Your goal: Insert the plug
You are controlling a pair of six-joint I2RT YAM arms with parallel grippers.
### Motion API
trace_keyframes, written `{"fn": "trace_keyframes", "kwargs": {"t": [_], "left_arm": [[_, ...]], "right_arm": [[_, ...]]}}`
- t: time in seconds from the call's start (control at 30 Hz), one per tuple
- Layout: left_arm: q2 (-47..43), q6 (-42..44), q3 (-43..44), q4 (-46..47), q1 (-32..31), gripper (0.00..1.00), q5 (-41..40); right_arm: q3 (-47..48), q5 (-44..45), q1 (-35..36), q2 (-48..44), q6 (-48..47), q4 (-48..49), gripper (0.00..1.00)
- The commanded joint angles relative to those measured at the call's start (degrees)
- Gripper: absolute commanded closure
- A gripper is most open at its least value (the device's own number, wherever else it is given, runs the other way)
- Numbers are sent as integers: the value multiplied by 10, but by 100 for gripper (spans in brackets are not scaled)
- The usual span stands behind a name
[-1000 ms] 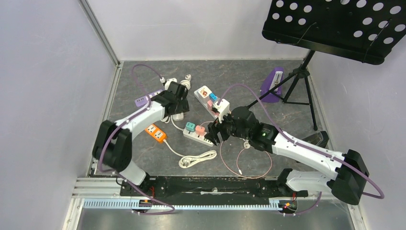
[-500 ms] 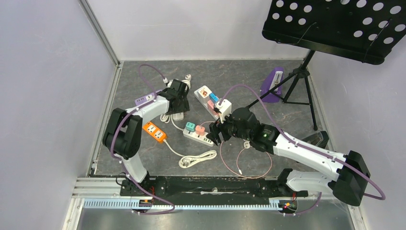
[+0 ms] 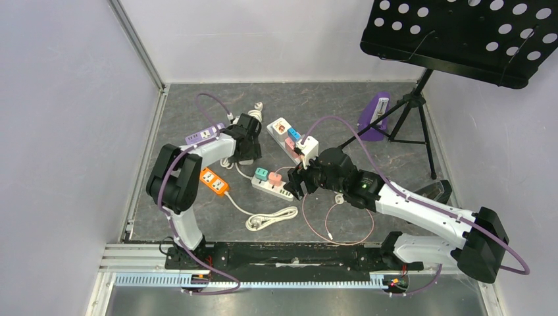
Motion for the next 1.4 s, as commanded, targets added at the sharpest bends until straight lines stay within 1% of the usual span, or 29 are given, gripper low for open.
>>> {"fn": "trace_keyframes", "kwargs": {"t": [0.0,0.07,0.1,0.27,0.33,0.43,0.53,0.6,0.73,0.9,1.03,1.17,1.2,1.37], "left_arm": [[20,16,-12,24,2,24,10],[25,17,-13,28,2,27,14],[27,17,-11,27,2,31,13],[4,23,-16,31,2,58,9],[-28,25,-26,38,2,65,13],[-79,32,-39,44,2,70,27],[-134,51,-50,48,2,81,58],[-171,64,-57,48,2,86,81],[-238,74,-67,45,2,88,125],[-327,119,-77,45,-1,90,226],[-392,136,-97,81,-11,91,316],[-447,188,-134,107,-44,91,352],[-459,199,-142,113,-54,93,357],[-482,257,-156,123,-124,97,382]], "right_arm": [[-5,7,-1,-4,6,11,24],[-4,7,-1,-4,5,10,24],[-3,8,-1,-5,6,8,24],[3,17,-1,-12,6,7,23],[6,22,-1,-12,7,6,24],[11,27,-1,-10,8,4,24],[16,27,-1,-10,12,4,24],[20,27,-1,-9,15,3,24],[30,27,-1,-10,21,7,24],[60,27,-1,-26,33,8,24],[70,24,-1,-48,49,9,23],[73,11,0,-86,67,9,23],[74,10,-1,-94,72,9,23],[64,15,-1,-126,75,19,21]]}}
